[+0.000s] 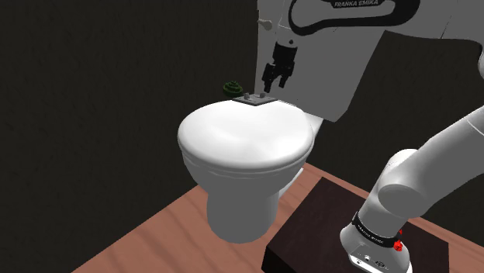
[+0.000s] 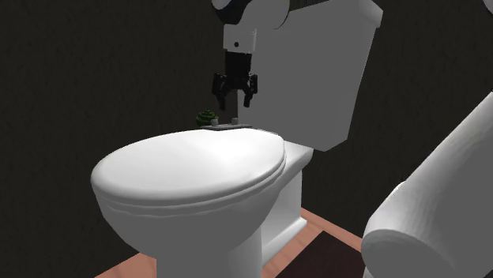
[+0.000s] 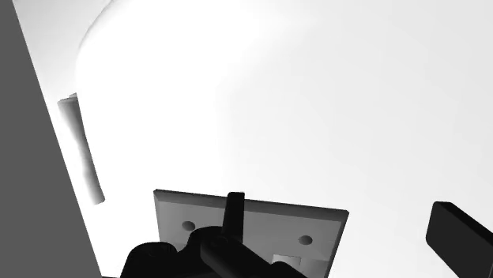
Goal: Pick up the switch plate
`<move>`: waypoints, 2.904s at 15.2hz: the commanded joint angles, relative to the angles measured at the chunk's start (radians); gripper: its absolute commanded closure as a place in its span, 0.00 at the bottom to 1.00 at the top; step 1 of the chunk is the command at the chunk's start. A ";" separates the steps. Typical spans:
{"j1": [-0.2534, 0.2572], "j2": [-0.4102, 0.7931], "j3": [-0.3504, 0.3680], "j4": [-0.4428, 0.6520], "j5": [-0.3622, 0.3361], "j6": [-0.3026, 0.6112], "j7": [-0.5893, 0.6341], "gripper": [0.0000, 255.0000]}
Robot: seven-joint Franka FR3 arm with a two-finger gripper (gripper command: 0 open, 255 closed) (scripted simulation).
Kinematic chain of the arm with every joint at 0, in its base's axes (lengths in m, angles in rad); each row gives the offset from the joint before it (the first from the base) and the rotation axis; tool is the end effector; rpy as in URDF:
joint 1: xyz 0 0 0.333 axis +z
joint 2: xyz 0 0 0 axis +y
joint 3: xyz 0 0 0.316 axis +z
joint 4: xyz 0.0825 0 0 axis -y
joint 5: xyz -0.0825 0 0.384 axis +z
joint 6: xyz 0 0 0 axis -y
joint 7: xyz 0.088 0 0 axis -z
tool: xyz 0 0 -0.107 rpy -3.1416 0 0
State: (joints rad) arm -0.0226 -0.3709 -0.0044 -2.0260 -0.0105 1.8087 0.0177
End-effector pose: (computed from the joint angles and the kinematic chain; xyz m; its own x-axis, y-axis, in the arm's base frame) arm 0.4551 -0.0135 0.6150 0.9873 -0.0418 0.1531 -0.0433 -0.9990 0.0062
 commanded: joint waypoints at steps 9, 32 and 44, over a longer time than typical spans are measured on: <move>-0.008 0.427 -0.019 0.418 0.030 -0.024 -0.012 0.00; -0.010 0.482 -0.020 0.406 0.035 0.038 -0.015 1.00; -0.011 0.513 -0.020 0.609 0.035 -0.135 -0.012 1.00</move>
State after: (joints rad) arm -0.0342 0.1368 -0.0251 -1.4372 0.0249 1.6887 0.0048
